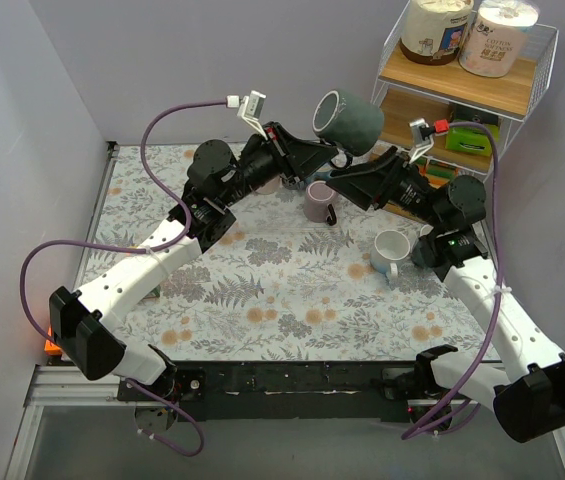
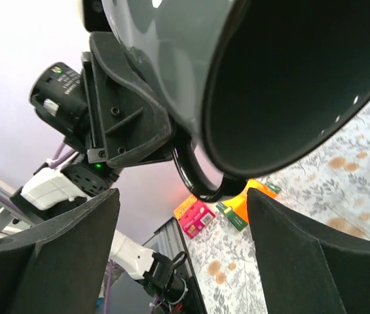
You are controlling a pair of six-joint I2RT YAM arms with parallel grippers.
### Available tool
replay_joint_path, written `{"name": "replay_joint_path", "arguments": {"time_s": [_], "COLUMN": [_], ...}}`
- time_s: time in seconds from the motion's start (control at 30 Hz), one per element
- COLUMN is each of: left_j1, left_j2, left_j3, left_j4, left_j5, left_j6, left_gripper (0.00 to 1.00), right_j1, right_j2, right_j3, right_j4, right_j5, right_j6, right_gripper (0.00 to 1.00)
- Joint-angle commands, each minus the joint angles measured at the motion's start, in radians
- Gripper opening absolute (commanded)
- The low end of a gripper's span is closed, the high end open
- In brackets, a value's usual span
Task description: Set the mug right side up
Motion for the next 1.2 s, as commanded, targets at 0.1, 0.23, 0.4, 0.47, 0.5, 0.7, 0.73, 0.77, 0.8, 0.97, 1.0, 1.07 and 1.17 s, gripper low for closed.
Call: {"name": "replay_joint_path", "arguments": {"time_s": [0.1,0.23,0.4,0.47,0.5,0.7,0.73,0.77,0.8,0.97,1.0,1.07,1.17], "left_j1": [-0.003,-0.003,-0.003,-0.003,-0.003,-0.003,-0.003,-0.003,-0.003,-0.003,-0.003,-0.003,-0.003], "left_j2": [-0.052,-0.061,-0.073,-0.075,-0.078,-0.079,-0.079,-0.078,-0.078,-0.07,-0.07,-0.07,-0.075], "left_j3": [0.05,0.008,-0.045,-0.064,-0.074,-0.162,-0.169,-0.186,-0.191,-0.202,-0.202,-0.202,-0.205], "left_j4": [0.204,0.25,0.303,0.324,0.339,0.46,0.486,0.494,0.503,0.507,0.502,0.485,0.452], "left_j5": [0.185,0.194,0.191,0.191,0.193,0.216,0.213,0.211,0.21,0.216,0.213,0.205,0.177], "left_j6": [-0.13,-0.161,-0.179,-0.185,-0.187,-0.211,-0.214,-0.217,-0.221,-0.214,-0.214,-0.211,-0.195], "left_gripper": [0.0,0.0,0.0,0.0,0.0,0.0,0.0,0.0,0.0,0.0,0.0,0.0,0.0], "right_j1": [-0.003,-0.003,-0.003,-0.003,-0.004,-0.006,-0.006,-0.006,-0.006,-0.007,-0.007,-0.006,-0.006], "right_j2": [-0.054,-0.057,-0.068,-0.081,-0.088,-0.068,-0.059,-0.054,-0.046,-0.037,-0.04,-0.046,-0.048], "right_j3": [-0.001,-0.001,-0.024,-0.039,-0.057,-0.067,-0.068,-0.061,-0.048,-0.036,-0.036,-0.035,-0.025], "right_j4": [0.23,0.244,0.265,0.278,0.285,0.366,0.383,0.396,0.388,0.362,0.335,0.31,0.29], "right_j5": [0.018,0.046,0.071,0.101,0.121,0.141,0.14,0.134,0.123,0.107,0.109,0.118,0.121], "right_j6": [0.042,0.045,0.076,0.102,0.114,0.198,0.211,0.223,0.222,0.219,0.212,0.196,0.188], "right_gripper": [0.83,0.77,0.61,0.54,0.54,0.53,0.52,0.49,0.46,0.02,0.01,0.01,0.01]}}
